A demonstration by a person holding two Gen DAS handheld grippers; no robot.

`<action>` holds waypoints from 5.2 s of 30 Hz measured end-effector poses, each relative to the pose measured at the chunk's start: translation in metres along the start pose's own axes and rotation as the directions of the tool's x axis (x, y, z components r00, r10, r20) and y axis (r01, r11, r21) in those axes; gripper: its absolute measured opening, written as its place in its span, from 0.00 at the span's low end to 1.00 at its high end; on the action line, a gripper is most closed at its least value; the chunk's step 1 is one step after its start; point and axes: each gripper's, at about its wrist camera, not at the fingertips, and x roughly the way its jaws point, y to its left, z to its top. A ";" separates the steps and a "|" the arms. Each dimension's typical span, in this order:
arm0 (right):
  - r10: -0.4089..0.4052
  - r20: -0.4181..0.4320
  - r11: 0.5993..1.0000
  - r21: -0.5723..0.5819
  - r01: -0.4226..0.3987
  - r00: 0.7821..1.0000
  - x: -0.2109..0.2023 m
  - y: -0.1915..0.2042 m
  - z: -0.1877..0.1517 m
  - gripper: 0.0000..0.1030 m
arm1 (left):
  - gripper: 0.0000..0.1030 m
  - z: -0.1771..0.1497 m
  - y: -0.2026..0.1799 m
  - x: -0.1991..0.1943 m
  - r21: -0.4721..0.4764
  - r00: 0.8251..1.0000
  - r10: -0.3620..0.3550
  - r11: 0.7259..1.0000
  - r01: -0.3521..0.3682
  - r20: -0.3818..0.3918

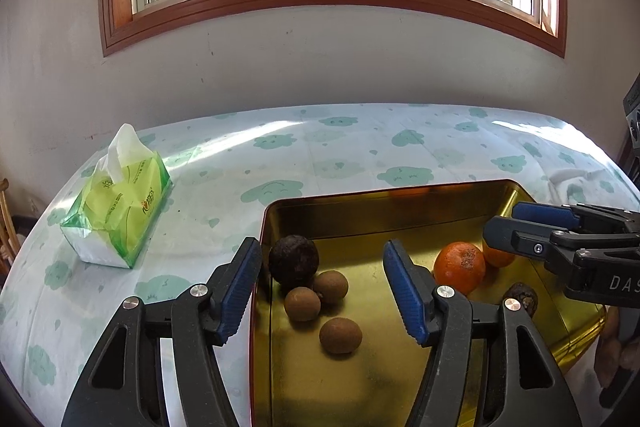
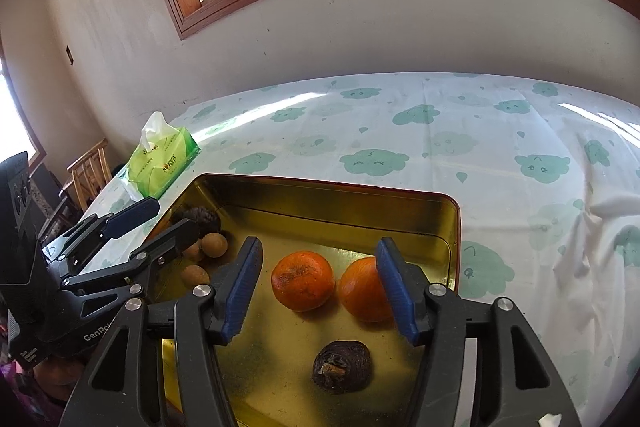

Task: Organize fruits
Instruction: 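Lower the mandarin into the tin and open the right tool while the left releases the mangosteen, then withdraw both tools from the tin toward the fruits beside it, then grasp the red tomato with the right tool while the left tool grasps a small black fruit, then lift the tomato and black fruit and carry both tools over the tin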

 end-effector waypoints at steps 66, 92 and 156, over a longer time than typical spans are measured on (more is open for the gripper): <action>-0.017 -0.049 0.999 -0.036 0.015 0.999 -0.105 -0.023 -0.119 0.25 | 0.36 -0.093 -0.003 -0.052 -0.072 0.966 -0.102 0.994 0.088 -0.237; -0.087 -0.076 0.995 -0.049 0.083 0.993 -0.097 -0.019 -0.122 0.25 | 0.27 -0.103 -0.016 -0.138 -0.088 0.997 -0.034 0.996 0.029 -0.064; 0.046 0.109 0.974 -0.224 -0.021 0.993 -0.180 0.087 -0.088 0.25 | 0.27 -0.070 -0.023 -0.190 -0.041 0.996 -0.008 0.999 0.011 0.088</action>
